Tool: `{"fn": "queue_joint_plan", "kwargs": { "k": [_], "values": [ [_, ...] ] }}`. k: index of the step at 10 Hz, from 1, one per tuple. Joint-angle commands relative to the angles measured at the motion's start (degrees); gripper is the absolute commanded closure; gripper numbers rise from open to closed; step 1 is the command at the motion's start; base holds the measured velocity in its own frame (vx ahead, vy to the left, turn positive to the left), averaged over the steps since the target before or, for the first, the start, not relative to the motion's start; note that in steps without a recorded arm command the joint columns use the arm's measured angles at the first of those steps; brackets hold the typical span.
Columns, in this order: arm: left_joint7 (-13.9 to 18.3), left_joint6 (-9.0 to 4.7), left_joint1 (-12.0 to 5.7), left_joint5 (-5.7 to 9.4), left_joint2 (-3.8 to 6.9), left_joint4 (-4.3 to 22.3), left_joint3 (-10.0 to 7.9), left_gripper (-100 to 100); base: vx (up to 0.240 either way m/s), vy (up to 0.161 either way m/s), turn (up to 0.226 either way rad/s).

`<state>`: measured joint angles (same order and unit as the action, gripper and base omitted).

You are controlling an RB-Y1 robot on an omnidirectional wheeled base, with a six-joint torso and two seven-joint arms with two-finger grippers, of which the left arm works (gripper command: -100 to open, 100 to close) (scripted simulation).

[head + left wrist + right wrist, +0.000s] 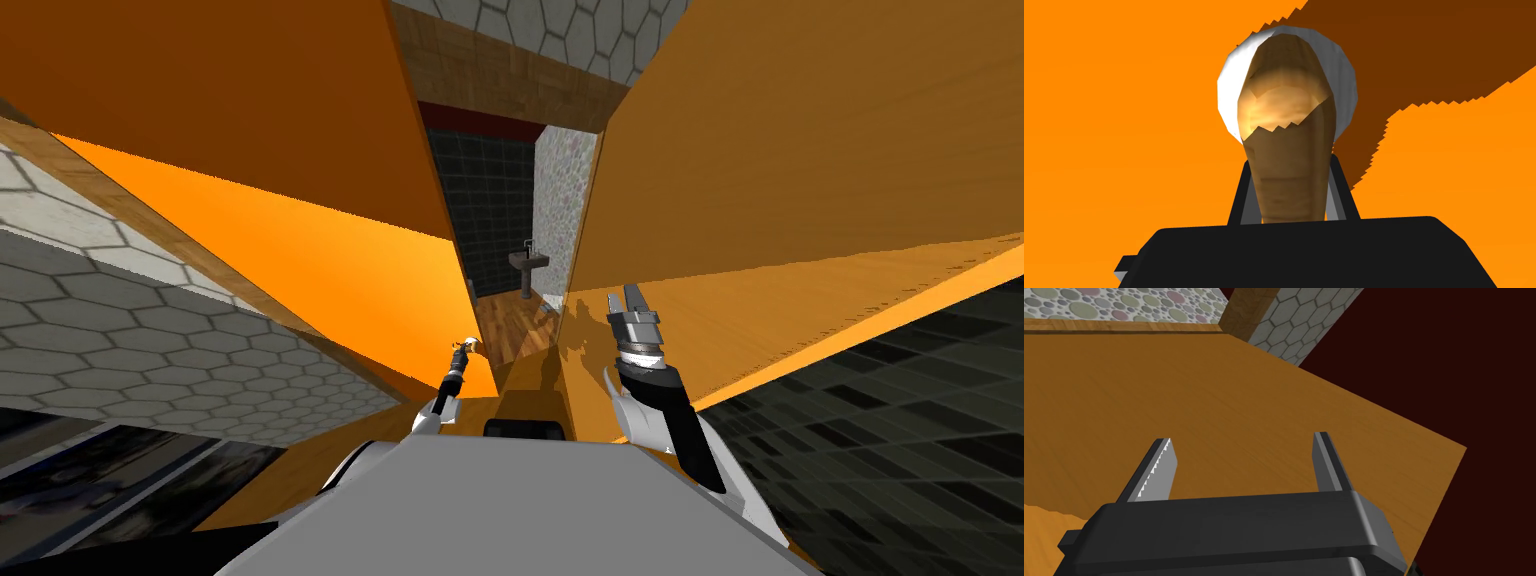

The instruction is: Pull the door open

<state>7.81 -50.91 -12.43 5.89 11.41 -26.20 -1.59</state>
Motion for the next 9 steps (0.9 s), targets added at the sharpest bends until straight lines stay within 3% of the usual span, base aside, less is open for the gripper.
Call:
{"fn": "queue_joint_plan", "kwargs": {
  "k": [1, 3, 5, 6, 8, 9],
  "values": [
    [-0.1, 1.03, 0.74, 0.01, 0.02, -1.6, -0.02, 100, -0.036, -0.006, 0.015],
    [2.2, -0.58, 1.86, -0.16, 2.07, -0.8, 0.07, 100, -0.148, 0.003, -0.282],
    [2.2, -0.58, 1.86, -0.16, 2.07, -0.8, 0.07, 100, -0.092, 0.007, -0.034],
    [3.8, -1.77, 2.69, -0.28, 3.60, -0.3, 0.14, 100, -0.110, -0.002, -0.229],
    [4.4, -2.19, 2.98, -0.32, 4.13, -0.1, 0.17, 100, -0.109, -0.009, -0.147],
    [5.6, -3.03, 3.56, -0.41, 5.20, 0.4, 0.22, 100, -0.084, -0.020, -0.189]
  ]
}}
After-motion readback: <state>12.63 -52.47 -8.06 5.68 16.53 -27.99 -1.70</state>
